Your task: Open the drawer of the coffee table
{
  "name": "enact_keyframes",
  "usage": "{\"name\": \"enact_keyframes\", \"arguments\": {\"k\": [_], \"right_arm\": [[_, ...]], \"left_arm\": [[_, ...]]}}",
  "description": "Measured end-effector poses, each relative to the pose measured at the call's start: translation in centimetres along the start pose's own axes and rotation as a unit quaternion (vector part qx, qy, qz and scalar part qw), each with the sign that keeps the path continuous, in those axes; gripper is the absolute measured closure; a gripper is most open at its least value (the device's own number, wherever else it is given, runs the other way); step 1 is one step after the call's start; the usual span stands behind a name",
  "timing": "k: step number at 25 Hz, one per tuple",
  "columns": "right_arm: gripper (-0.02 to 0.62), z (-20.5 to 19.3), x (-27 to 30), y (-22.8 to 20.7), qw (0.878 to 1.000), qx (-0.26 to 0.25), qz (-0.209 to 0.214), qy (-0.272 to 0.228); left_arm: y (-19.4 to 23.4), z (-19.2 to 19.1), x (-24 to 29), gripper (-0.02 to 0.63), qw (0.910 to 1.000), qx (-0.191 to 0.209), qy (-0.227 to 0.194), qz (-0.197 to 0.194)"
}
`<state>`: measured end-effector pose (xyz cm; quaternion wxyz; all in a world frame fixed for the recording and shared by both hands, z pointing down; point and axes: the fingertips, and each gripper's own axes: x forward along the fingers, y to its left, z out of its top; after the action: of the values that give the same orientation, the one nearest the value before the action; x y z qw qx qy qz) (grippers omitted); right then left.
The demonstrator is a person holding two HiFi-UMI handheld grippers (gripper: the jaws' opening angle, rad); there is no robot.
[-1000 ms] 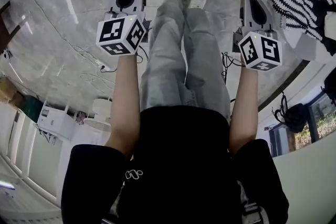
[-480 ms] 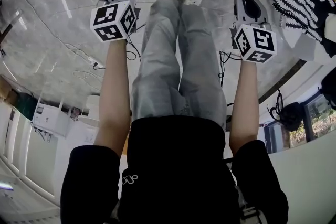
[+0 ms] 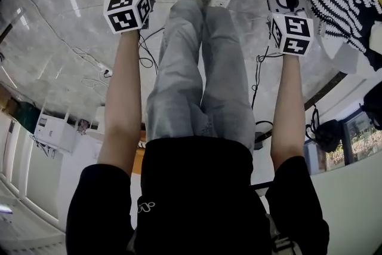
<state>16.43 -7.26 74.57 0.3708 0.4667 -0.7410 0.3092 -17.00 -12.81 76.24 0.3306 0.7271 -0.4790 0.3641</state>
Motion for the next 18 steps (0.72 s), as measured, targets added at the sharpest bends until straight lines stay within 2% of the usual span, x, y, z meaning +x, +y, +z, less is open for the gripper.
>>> {"name": "enact_keyframes", "arguments": {"k": [3, 7, 12, 18], "right_arm": [[0.459, -0.7, 1.3, 0.0, 0.999, -0.032, 0.011, 0.023], [0.453, -1.1, 2.8, -0.4, 0.996, -0.073, 0.017, 0.045], [0.453, -1.3, 4.4, -1.0, 0.994, -0.085, 0.021, 0.065], [0.453, -1.7, 5.8, -1.0, 0.99, -0.108, 0.034, 0.088]], "left_arm": [[1.0, -0.5, 0.8, 0.477, 0.9999, 0.005, 0.013, 0.01], [1.6, -0.8, 2.0, 0.46, 0.9989, 0.033, 0.028, 0.016], [2.1, -0.8, 2.1, 0.457, 0.9986, 0.043, 0.028, 0.016], [3.3, -2.4, 2.3, 0.448, 0.9977, 0.033, 0.054, 0.022]]}}
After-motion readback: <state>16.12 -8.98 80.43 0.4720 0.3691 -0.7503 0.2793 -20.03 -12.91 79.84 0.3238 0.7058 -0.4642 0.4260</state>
